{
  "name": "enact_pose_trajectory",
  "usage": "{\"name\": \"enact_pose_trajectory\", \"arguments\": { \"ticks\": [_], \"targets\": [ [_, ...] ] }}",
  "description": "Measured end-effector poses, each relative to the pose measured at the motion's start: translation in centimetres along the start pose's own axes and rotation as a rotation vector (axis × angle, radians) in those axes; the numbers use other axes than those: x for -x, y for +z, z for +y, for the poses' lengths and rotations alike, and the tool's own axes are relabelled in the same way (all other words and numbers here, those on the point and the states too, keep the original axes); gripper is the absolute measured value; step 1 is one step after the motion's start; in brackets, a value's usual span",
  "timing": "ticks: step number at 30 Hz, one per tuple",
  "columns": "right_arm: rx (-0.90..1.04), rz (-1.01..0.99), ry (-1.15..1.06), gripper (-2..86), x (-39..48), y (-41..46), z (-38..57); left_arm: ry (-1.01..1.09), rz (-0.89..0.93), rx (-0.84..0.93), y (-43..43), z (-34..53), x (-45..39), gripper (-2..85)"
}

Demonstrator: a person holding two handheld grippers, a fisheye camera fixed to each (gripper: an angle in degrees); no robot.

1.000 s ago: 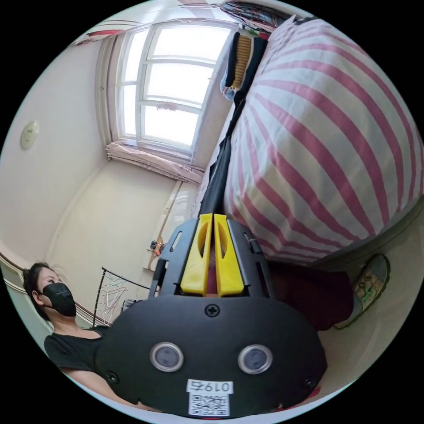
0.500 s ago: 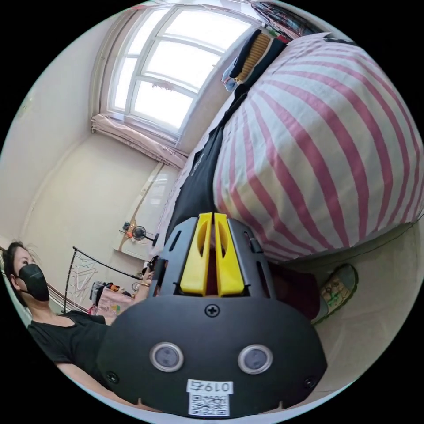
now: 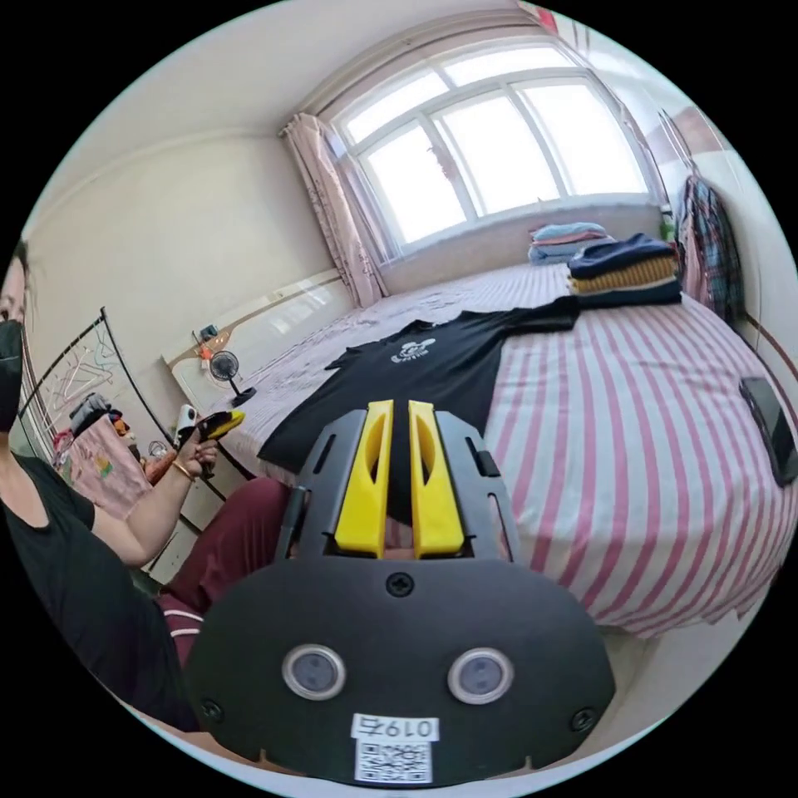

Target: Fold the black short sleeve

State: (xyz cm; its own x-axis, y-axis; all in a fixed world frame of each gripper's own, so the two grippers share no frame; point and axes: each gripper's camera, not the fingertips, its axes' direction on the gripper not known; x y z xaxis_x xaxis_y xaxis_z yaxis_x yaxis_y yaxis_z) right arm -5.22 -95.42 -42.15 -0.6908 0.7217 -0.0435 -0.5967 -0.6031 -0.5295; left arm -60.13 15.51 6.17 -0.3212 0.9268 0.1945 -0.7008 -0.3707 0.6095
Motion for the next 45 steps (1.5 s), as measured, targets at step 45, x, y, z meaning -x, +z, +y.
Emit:
{"name": "enact_pose_trajectory", "arguments": {
  "ticks": [45],
  "targets": [
    [0.347,0.202,0.075,6.9,-26.5,23.7,-24.0,0.636,-0.121,0.279,57.6,6.8,-9.9,0.9]
  ]
}}
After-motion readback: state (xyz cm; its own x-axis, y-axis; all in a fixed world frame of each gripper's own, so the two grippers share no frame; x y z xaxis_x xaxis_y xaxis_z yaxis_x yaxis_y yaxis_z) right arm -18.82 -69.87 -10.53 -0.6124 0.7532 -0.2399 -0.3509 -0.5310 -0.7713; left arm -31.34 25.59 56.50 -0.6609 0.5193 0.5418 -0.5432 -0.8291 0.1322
